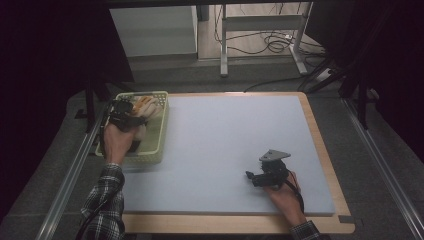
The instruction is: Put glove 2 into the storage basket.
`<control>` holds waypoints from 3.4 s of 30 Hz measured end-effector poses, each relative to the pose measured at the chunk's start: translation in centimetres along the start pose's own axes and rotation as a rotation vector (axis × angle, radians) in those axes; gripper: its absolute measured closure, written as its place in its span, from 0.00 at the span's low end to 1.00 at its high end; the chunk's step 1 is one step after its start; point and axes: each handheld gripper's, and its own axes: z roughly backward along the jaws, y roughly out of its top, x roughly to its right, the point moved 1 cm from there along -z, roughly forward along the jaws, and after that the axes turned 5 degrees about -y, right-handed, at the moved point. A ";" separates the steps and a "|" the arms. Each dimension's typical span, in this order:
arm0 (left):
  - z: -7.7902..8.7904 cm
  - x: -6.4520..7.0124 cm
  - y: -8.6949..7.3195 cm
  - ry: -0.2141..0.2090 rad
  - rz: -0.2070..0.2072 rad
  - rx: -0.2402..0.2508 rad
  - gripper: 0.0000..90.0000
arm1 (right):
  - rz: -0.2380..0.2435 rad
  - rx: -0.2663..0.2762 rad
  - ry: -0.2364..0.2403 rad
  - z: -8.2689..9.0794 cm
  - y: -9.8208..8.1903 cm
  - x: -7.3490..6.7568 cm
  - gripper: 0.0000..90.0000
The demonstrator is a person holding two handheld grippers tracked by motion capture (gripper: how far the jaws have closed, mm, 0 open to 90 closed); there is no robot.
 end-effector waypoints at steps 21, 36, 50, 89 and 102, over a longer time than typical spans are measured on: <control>-7.8 2.1 0.1 -0.043 -0.068 -0.291 0.47 | 0.001 0.001 0.000 0.0 0.0 0.0 0.21; -2.7 0.6 0.3 -0.106 -0.046 -0.123 0.17 | 0.000 0.000 0.000 0.0 0.0 0.0 0.21; -4.7 1.1 -0.2 -0.204 -0.002 -0.200 0.62 | 0.000 0.001 0.000 0.0 0.0 0.0 0.21; 1.0 -1.2 -2.8 -0.213 -0.017 0.052 0.04 | 0.003 0.001 -0.003 0.0 0.0 0.0 0.21; 2.2 -0.6 -3.6 -0.219 -0.048 0.101 0.02 | 0.004 0.001 -0.005 0.0 0.0 0.0 0.21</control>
